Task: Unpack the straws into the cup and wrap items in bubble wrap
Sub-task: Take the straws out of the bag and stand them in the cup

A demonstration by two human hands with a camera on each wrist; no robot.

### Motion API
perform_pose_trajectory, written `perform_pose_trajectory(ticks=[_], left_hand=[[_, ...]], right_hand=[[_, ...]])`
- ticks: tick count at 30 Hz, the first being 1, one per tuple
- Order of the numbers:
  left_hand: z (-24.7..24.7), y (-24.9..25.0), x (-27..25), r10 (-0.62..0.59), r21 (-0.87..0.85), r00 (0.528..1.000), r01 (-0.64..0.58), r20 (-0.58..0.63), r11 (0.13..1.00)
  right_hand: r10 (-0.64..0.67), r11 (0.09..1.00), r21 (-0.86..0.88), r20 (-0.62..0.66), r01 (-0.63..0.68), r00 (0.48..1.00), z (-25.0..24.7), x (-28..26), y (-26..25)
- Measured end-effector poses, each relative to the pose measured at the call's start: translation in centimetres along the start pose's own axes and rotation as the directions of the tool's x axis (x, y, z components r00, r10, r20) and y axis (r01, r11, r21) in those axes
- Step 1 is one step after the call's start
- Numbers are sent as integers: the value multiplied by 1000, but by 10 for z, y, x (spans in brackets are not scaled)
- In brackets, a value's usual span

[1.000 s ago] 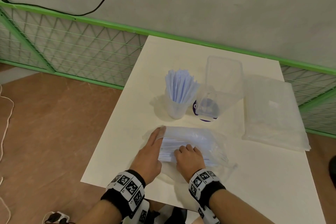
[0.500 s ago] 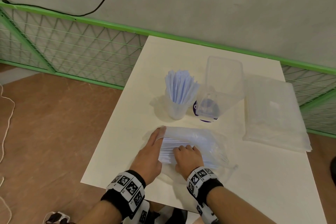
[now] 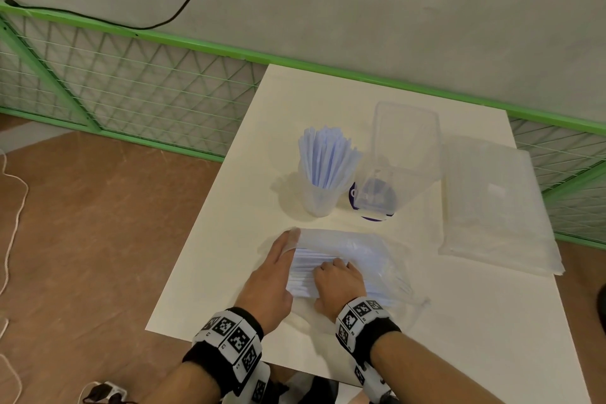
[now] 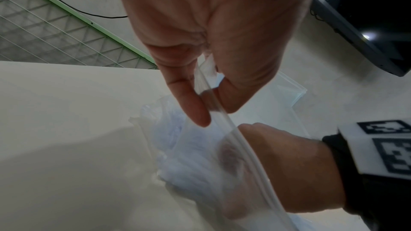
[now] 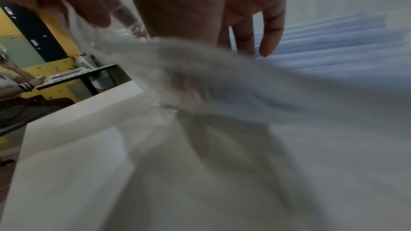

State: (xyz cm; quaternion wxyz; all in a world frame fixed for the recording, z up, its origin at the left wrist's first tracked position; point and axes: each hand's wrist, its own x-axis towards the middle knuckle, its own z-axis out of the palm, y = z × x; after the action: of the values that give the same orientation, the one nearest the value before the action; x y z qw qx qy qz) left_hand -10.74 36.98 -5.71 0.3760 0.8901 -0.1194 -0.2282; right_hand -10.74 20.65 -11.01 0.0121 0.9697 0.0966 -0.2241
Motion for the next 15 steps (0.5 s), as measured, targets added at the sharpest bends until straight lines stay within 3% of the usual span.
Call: perform_pose_trajectory(ticks=[7, 15], left_hand=[[0, 0, 1, 8, -9, 1000, -8, 0, 1000], [2, -3, -1, 5, -13, 1000, -5, 1, 1000]], right_hand=[[-15, 1000, 19, -10, 15, 1000, -2, -2, 3], [-35, 995, -95, 60, 40, 998, 0, -3, 0]])
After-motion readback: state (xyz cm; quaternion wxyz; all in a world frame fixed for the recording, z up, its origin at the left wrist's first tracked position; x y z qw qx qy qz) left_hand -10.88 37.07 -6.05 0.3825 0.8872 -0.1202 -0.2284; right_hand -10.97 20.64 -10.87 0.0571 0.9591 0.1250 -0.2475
